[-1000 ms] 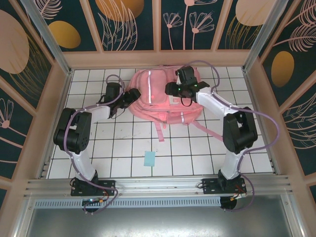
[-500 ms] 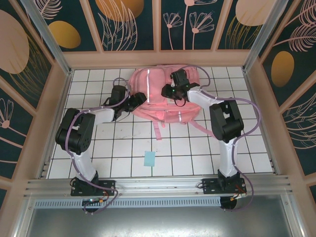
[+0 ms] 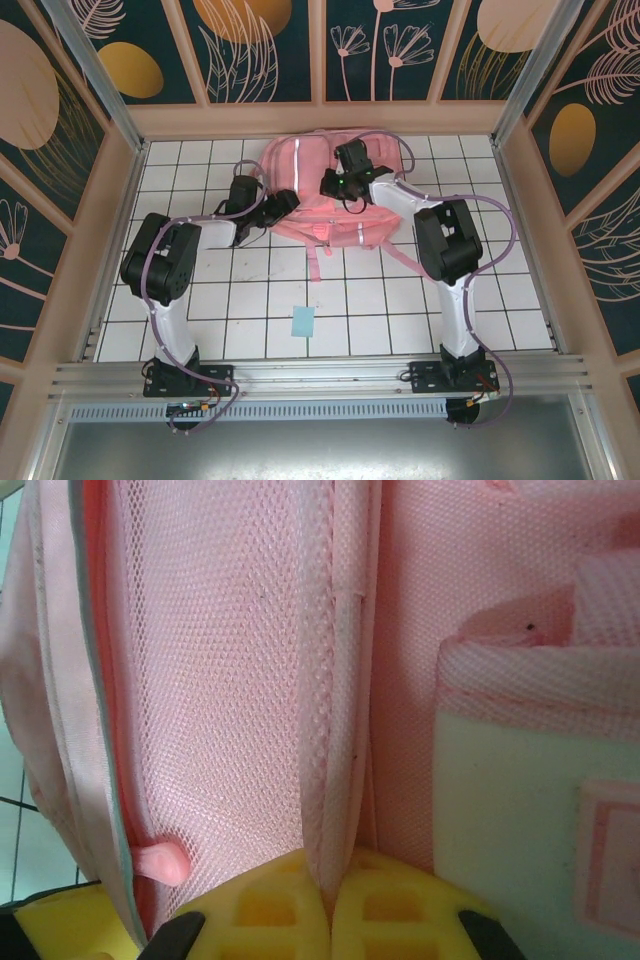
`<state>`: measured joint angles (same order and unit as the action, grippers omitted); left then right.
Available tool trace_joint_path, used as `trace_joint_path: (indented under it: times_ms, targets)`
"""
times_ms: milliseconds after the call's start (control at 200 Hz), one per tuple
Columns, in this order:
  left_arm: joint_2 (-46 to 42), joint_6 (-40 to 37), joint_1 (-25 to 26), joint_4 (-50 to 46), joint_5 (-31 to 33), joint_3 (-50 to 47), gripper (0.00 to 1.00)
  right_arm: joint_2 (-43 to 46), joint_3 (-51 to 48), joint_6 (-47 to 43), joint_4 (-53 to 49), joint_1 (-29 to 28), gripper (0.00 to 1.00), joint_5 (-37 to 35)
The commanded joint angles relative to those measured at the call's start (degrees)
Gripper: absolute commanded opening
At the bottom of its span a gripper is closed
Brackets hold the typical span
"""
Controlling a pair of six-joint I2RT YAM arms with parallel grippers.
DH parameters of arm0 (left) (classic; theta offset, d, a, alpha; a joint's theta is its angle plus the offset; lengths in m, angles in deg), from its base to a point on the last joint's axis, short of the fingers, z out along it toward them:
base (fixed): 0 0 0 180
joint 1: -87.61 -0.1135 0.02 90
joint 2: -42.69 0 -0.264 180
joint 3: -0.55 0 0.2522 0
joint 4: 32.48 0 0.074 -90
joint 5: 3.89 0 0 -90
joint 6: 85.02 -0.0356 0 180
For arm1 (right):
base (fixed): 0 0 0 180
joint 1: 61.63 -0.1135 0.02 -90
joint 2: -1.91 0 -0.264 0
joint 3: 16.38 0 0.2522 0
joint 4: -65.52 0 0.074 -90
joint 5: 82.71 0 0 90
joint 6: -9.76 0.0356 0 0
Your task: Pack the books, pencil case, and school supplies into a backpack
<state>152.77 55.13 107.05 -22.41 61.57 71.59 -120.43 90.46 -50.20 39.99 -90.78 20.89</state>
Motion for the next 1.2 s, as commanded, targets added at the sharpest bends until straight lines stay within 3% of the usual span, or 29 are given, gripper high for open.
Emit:
trace_joint_path:
  times_ms: [0,140,345,595,886,1196]
  targets:
    - [-3.4,-8.0,1.7,-9.5,2.6,2.8,0.63,2.2,-3.5,6.3,6.2,0.1,0.0,7.8]
    - [-9.8,-14.3,1.8,-18.5,9.4,2.9,0.65,6.4,-4.7,10.6,8.8,1.0,0.0,10.3]
    - [-14.7,-11.6,4.2,-19.7,8.4,0.9,0.65,7.7,-3.8,17.2,12.7,0.9,0.0,14.1]
    - [-10.0,-13.6,7.7,-27.2,18.7,5.6,0.65,9.2,-5.2,20.6,15.3,0.7,0.0,14.3]
    - [-5.9,-13.3,8.0,-27.5,28.5,8.5,0.65,10.7,-7.0,23.3,18.9,-0.4,0.0,16.3]
    - [-1.9,-14.6,9.1,-27.8,25.9,15.8,0.66,10.4,-8.6,24.5,20.4,-1.6,0.0,18.4]
